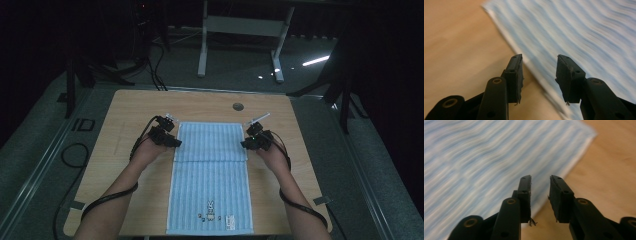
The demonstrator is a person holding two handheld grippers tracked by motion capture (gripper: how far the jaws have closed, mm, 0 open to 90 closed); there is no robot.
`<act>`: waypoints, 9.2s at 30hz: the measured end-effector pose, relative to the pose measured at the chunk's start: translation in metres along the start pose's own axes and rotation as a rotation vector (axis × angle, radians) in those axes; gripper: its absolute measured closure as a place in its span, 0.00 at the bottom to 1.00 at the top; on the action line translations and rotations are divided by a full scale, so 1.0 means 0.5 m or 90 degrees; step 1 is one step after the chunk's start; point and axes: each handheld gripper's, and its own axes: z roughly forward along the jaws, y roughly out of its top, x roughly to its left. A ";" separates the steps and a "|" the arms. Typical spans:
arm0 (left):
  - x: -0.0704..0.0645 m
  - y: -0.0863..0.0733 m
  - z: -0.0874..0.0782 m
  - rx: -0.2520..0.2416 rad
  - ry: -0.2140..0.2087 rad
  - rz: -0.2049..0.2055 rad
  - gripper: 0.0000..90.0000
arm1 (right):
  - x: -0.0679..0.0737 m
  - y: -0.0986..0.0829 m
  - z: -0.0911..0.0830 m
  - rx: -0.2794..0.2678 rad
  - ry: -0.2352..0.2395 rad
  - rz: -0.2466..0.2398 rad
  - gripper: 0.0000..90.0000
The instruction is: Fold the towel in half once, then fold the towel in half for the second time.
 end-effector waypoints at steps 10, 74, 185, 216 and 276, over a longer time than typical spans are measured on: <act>0.040 0.072 0.048 0.013 0.062 -0.026 0.56 | -0.085 0.070 0.030 0.039 -0.026 0.095 0.64; 0.039 0.234 -0.185 -0.205 0.059 0.004 0.96 | -0.090 0.288 -0.161 -0.134 -0.104 0.020 0.97; -0.091 -0.158 -0.026 -0.077 -0.051 0.055 0.54 | 0.058 -0.186 -0.069 -0.108 0.063 -0.006 0.62; -0.005 -0.007 0.005 -0.082 -0.017 0.009 0.44 | -0.061 -0.079 -0.005 -0.052 0.032 0.076 0.58; -0.029 0.013 -0.104 -0.160 -0.094 0.069 0.97 | -0.031 0.017 -0.112 -0.129 0.019 0.008 0.97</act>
